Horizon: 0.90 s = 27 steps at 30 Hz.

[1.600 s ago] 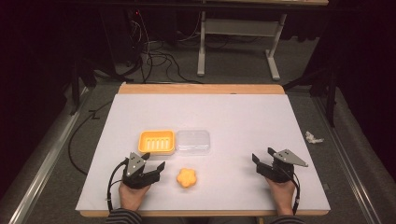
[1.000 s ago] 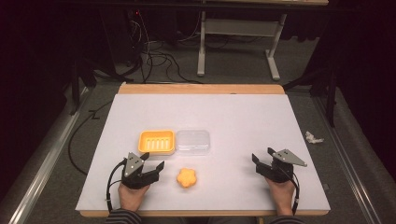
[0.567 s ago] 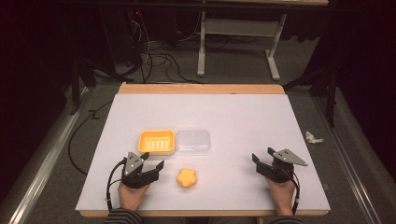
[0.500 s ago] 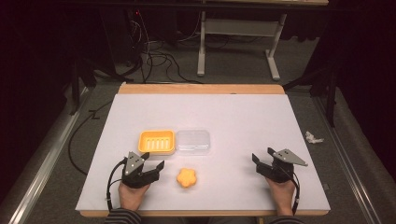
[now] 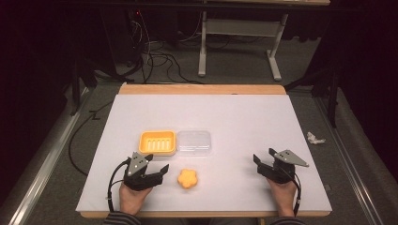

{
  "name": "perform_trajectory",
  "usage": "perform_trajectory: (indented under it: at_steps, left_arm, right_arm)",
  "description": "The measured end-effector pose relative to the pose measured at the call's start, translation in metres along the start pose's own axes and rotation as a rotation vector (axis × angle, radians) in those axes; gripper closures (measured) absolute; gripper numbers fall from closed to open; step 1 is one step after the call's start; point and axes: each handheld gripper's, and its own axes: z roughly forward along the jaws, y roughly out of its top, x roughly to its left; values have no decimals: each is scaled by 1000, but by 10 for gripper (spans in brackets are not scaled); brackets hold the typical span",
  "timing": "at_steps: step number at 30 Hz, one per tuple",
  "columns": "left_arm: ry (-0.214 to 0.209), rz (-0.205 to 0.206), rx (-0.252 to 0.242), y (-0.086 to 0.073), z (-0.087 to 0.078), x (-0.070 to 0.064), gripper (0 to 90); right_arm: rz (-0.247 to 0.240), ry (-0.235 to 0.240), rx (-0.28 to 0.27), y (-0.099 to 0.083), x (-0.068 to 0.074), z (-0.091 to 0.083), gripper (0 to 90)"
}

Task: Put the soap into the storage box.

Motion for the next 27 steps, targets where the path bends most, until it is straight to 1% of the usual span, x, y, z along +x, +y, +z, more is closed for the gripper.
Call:
perform_trajectory:
  at_steps: [5, 8, 10, 11, 13, 14, 17, 19, 21, 24, 25, 27]
  left_arm:
    - [-13, 6, 33, 0, -3, -8, 262]
    - [-24, 23, 68, 0, -4, -14, 264]
    - [-27, 31, 82, 1, -5, -18, 270]
    - [-29, 40, 95, 1, -6, -19, 272]
    - [-35, 43, 117, 1, -6, -24, 274]
    - [-38, 52, 131, 2, -6, -27, 274]
    - [-47, 52, 166, 2, -5, -34, 271]
    - [-56, 57, 199, 2, -3, -39, 266]
    - [-69, 48, 227, 2, -2, -43, 255]
    - [-72, 59, 264, 1, 1, -49, 242]
    - [-72, 70, 279, 0, 2, -52, 236]
    - [-69, 75, 290, -1, 4, -55, 231]
  right_arm:
    - [-1, -2, 3, 0, 0, 0, 303]
    - [-1, -3, 2, 0, 0, 0, 303]
    - [0, -4, 4, 0, 0, 0, 303]
    - [1, -6, 2, 0, 0, 0, 303]
    - [1, -6, 2, 0, 0, 0, 303]
    - [1, -5, 4, 0, 0, 0, 303]
    - [-3, -6, 2, 0, 0, 0, 303]
    - [-3, -5, 2, 0, 0, 0, 303]
    - [0, -5, 2, 0, 0, 0, 303]
    - [3, -4, 4, 0, 0, 0, 302]
    - [6, -3, 4, 0, 0, 0, 302]
    - [9, -4, 6, 0, 0, 0, 302]
